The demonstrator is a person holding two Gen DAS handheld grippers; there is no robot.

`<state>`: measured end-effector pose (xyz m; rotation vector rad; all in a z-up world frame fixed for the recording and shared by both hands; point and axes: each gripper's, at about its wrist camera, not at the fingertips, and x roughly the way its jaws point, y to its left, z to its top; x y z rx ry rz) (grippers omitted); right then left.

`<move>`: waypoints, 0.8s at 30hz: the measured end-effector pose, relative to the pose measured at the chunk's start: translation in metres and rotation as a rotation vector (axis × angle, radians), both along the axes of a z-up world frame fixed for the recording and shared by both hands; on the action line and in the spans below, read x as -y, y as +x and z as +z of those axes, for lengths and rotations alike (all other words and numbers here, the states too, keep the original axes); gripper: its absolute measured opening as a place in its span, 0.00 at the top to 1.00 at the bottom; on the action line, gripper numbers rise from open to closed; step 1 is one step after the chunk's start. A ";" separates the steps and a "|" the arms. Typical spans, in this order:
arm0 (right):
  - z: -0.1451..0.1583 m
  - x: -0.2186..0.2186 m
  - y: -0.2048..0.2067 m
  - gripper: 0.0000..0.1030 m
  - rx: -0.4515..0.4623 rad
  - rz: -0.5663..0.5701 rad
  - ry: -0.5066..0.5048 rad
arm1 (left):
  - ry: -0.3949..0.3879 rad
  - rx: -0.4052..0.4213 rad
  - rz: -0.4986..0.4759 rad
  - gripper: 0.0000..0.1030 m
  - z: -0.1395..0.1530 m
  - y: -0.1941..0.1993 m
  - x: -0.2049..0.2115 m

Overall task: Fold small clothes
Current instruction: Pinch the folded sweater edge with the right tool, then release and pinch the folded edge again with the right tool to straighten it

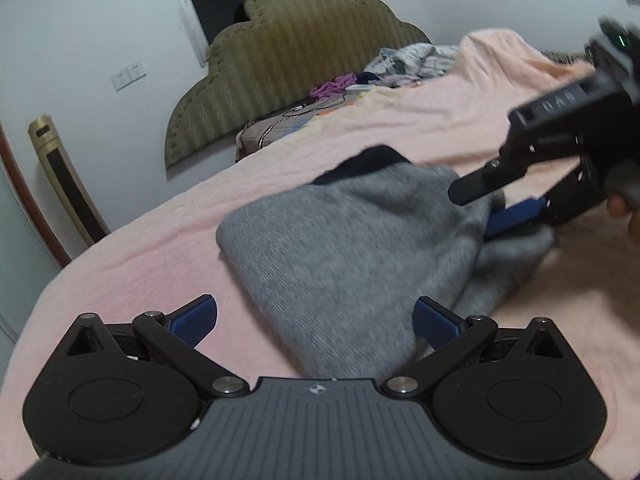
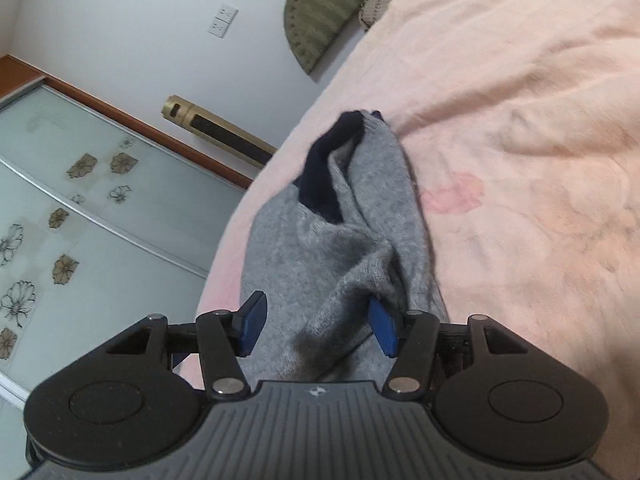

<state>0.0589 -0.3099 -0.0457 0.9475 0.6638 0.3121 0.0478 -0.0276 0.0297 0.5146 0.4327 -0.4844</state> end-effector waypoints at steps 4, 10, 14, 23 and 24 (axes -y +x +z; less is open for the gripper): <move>-0.001 -0.001 -0.012 0.47 -0.047 -0.010 -0.038 | 0.048 0.014 -0.036 0.00 -0.011 -0.004 0.010; -0.011 0.012 -0.013 0.47 -0.055 -0.082 0.042 | 0.070 0.018 0.009 0.00 -0.023 0.002 0.017; -0.013 0.012 0.006 0.46 -0.047 -0.085 0.047 | 0.066 0.037 0.042 0.00 -0.023 0.002 0.012; 0.004 0.000 -0.001 0.90 -0.024 -0.071 -0.161 | 0.029 0.001 0.033 0.00 -0.015 0.000 0.002; 0.007 0.002 -0.009 0.91 -0.015 -0.079 -0.164 | 0.022 -0.008 0.029 0.00 -0.014 0.000 0.001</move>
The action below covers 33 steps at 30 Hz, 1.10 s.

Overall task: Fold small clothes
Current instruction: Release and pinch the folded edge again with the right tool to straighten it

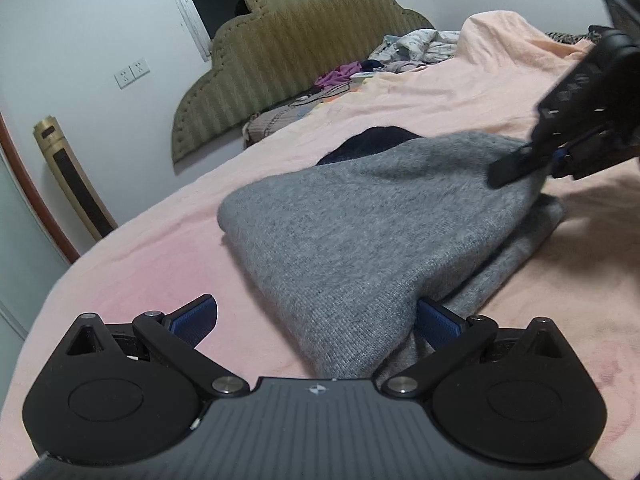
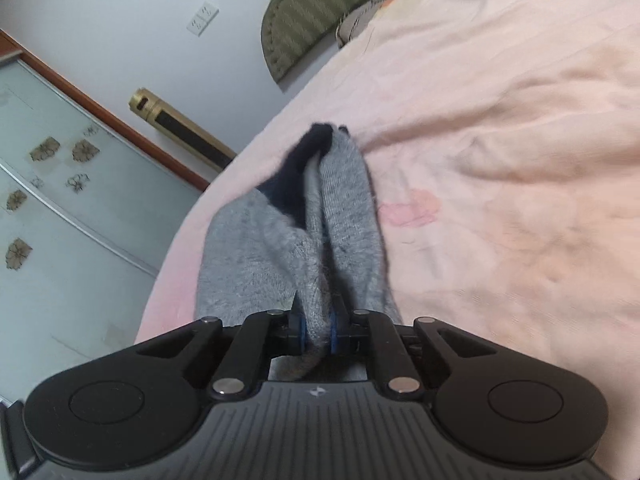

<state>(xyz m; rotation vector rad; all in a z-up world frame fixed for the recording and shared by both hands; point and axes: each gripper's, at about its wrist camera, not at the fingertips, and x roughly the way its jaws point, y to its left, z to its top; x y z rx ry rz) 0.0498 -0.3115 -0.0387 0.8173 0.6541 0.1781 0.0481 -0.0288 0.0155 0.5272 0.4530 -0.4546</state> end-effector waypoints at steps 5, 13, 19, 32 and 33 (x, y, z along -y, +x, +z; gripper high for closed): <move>0.000 0.002 -0.024 0.93 -0.041 -0.003 -0.044 | -0.046 -0.063 -0.011 0.00 0.005 0.007 -0.011; 0.036 -0.010 -0.003 0.37 0.033 0.039 -0.334 | -0.209 -0.128 0.001 0.00 0.037 0.024 -0.020; 0.044 -0.013 0.052 0.25 0.115 0.082 -0.328 | -0.160 -0.186 0.022 0.00 0.015 0.043 0.012; 0.017 -0.016 0.080 0.77 -0.013 0.033 -0.303 | -0.141 -0.223 -0.001 0.00 0.002 0.035 0.007; 0.019 -0.016 0.077 0.77 -0.005 0.030 -0.285 | -0.147 -0.232 0.007 0.00 0.003 0.037 0.005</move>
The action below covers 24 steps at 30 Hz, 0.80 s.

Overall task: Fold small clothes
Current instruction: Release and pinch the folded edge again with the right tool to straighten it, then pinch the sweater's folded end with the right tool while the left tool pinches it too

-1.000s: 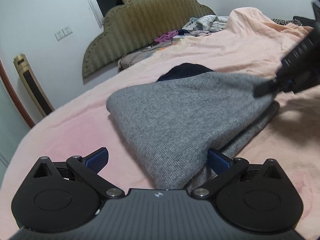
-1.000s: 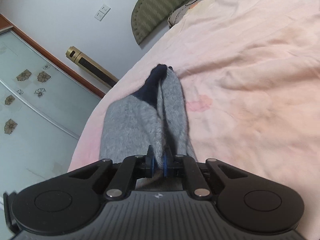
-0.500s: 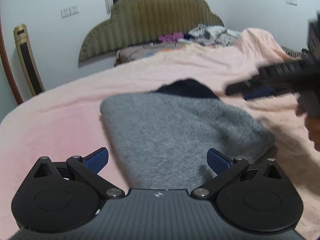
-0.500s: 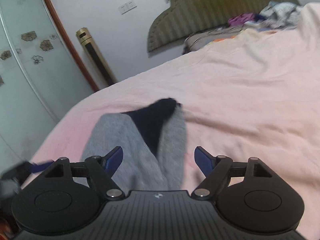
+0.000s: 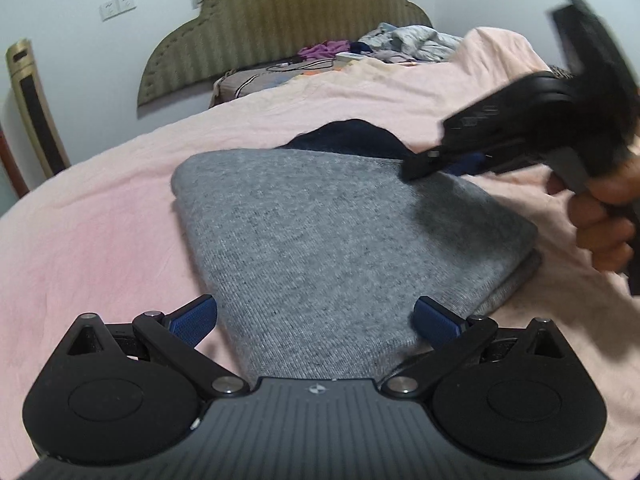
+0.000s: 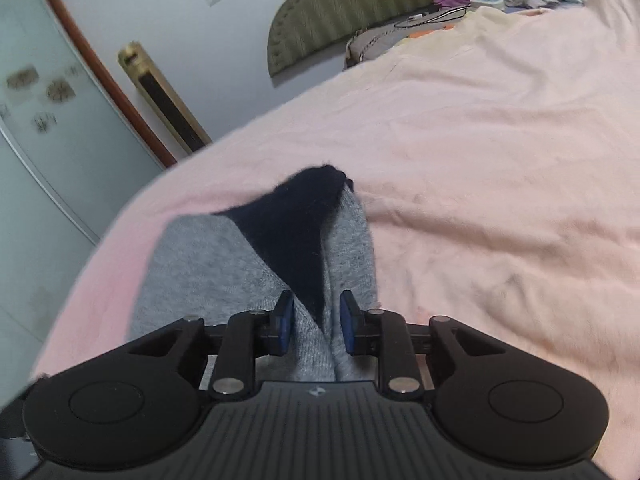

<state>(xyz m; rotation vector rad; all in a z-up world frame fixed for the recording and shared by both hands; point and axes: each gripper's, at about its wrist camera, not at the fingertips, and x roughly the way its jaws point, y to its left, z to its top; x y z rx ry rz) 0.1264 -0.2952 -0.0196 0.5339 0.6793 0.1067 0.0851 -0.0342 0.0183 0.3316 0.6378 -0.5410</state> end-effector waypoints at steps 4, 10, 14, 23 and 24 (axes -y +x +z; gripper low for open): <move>0.006 -0.001 -0.021 0.74 0.002 0.017 -0.016 | 0.001 -0.019 0.015 0.00 0.000 0.003 -0.001; 0.000 -0.013 -0.039 0.71 -0.031 0.058 -0.163 | 0.007 -0.030 0.022 0.00 0.000 0.002 0.002; 0.000 -0.011 -0.045 0.56 -0.037 0.021 -0.186 | 0.003 -0.048 0.032 0.00 0.000 0.004 0.001; -0.004 -0.006 -0.061 0.45 -0.043 0.063 -0.168 | -0.056 -0.048 0.074 0.00 0.009 0.010 -0.015; -0.004 -0.004 -0.061 0.38 -0.040 0.073 -0.145 | -0.076 -0.066 0.098 0.00 0.008 0.016 -0.021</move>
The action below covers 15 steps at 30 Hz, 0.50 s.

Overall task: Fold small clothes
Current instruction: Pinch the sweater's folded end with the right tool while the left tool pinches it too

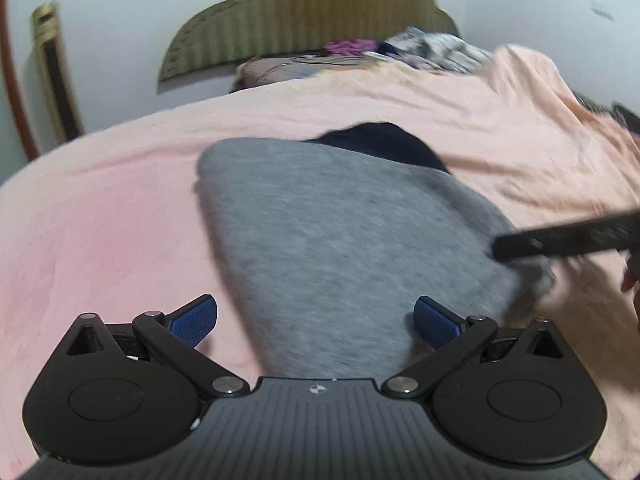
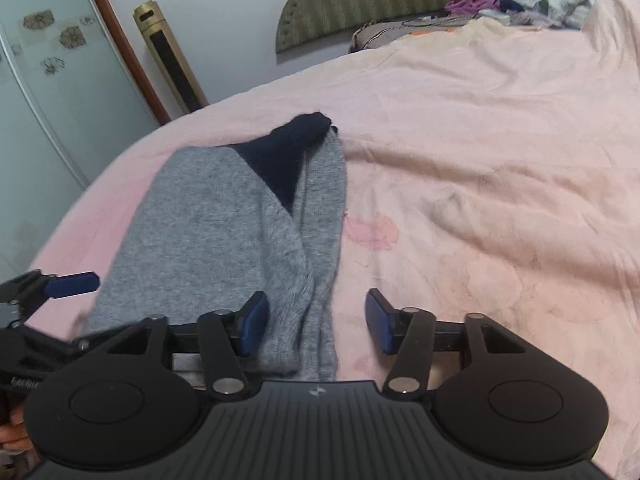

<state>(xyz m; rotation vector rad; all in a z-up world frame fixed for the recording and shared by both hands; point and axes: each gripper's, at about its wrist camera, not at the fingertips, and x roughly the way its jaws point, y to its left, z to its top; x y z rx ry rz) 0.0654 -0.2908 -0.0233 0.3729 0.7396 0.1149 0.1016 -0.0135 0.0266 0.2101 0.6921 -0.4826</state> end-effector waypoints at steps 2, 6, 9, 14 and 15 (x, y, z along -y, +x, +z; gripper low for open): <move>-0.001 0.003 0.002 0.33 0.006 0.037 0.051 | -0.051 -0.068 0.041 0.00 -0.003 0.016 -0.012; -0.007 0.001 0.015 0.33 0.024 0.097 0.067 | -0.230 -0.244 0.080 0.00 -0.016 0.048 -0.036; -0.008 -0.002 0.030 0.33 0.035 0.136 0.098 | -0.314 -0.270 0.062 0.02 -0.015 0.068 -0.040; -0.011 0.014 0.081 0.33 0.018 0.163 0.238 | -0.433 -0.345 0.073 0.09 -0.015 0.122 -0.035; -0.012 0.019 0.093 0.33 0.003 0.155 0.276 | -0.468 -0.366 0.076 0.12 -0.017 0.135 -0.034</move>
